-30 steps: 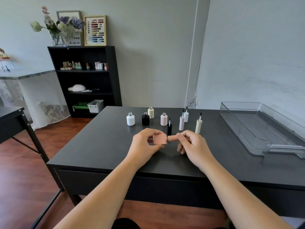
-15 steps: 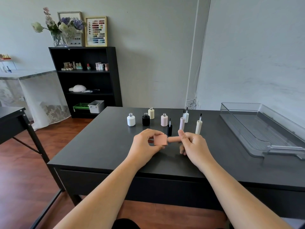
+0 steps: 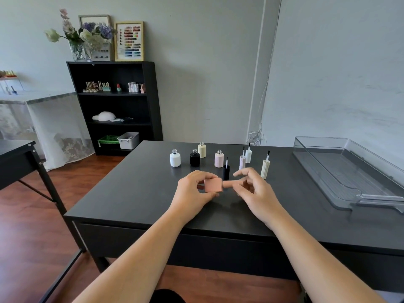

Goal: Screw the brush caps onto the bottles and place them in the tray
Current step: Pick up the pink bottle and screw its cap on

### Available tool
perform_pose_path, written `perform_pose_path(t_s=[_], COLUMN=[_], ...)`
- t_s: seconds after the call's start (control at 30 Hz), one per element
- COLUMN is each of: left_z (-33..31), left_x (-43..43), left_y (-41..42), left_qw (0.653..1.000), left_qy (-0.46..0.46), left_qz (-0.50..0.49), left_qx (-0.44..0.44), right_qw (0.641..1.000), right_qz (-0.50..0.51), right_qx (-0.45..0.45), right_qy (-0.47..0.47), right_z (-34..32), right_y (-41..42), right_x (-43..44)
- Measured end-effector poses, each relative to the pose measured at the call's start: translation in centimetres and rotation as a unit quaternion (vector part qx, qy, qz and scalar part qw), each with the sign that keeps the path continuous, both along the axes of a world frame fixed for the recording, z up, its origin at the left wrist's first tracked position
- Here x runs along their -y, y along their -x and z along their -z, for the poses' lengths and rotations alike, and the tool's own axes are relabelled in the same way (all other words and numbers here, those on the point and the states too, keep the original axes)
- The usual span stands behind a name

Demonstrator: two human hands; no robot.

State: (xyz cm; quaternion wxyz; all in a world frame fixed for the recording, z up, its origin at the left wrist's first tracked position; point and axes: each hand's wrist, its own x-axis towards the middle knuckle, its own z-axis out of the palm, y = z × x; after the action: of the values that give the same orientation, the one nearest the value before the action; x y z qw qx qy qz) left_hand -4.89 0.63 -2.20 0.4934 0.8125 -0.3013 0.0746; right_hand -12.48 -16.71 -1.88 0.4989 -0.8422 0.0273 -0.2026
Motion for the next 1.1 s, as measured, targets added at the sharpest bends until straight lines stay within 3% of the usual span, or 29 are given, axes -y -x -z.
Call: perform_pose_path(t_s=[0.13,0.33,1.1], left_z=[-0.04,-0.07,-0.19], left_x=[0.0,-0.01,0.02], left_y=[0.04,0.11,0.43], left_qw=[1.0,1.0,1.0], left_qy=[0.0,-0.001,-0.007], left_qz=[0.001,-0.001,0.006], left_qx=[0.006,0.003,-0.006], right_qw=[0.998,1.0,0.997], right_qz=[0.001,0.01,0.012], right_qx=[-0.011,-0.011,0.051], right_qy=[0.065,0.012,0.061], right_z=[-0.03,0.11,0.17], right_y=[-0.02,-0.21,0.19], right_x=[-0.12,-0.22,-0.04])
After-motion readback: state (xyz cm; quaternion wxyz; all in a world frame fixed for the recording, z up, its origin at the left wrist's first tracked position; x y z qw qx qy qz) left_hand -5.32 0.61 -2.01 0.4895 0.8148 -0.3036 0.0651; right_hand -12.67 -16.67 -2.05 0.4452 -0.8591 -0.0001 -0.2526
